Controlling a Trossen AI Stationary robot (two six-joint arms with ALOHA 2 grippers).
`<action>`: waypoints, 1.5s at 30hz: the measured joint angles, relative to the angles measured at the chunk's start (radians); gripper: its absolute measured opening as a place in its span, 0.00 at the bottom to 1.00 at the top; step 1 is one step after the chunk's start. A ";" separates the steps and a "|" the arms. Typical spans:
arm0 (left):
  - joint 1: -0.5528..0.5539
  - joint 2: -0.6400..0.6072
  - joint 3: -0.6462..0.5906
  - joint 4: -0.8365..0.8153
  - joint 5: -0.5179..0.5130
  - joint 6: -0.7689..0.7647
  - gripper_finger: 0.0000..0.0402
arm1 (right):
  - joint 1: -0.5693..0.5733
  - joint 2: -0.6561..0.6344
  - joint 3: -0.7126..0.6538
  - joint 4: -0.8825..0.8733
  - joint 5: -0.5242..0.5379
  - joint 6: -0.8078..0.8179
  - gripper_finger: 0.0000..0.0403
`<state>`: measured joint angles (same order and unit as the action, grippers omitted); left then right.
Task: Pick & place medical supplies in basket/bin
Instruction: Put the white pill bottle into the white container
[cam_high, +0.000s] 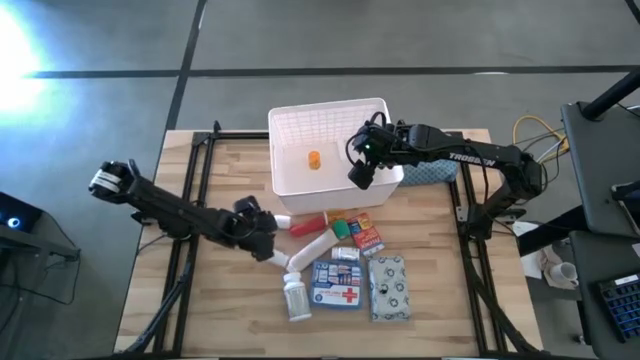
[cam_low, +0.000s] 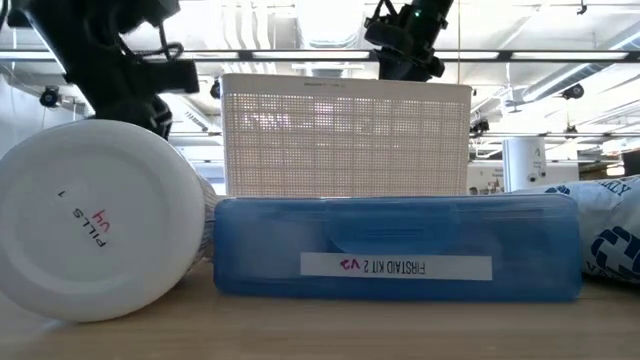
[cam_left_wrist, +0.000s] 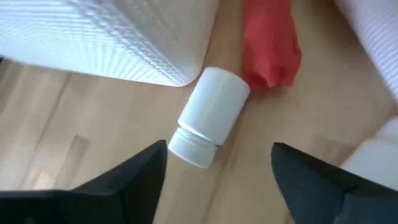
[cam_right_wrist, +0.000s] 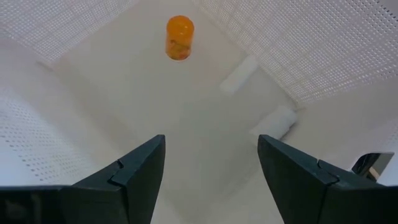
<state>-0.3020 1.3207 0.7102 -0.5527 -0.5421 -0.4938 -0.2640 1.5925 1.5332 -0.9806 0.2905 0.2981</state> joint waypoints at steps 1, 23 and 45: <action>0.010 0.003 -0.011 0.025 0.015 0.042 0.70 | 0.000 0.000 0.000 0.000 0.000 0.002 0.61; 0.231 0.021 -0.154 0.334 0.261 0.380 0.73 | 0.000 0.000 -0.010 0.012 -0.001 0.069 0.61; 0.200 0.020 -0.101 0.148 0.257 0.126 0.40 | 0.000 0.000 -0.010 0.013 -0.001 0.076 0.61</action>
<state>-0.1024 1.3411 0.6093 -0.4044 -0.2849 -0.3675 -0.2638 1.5929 1.5234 -0.9680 0.2897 0.3745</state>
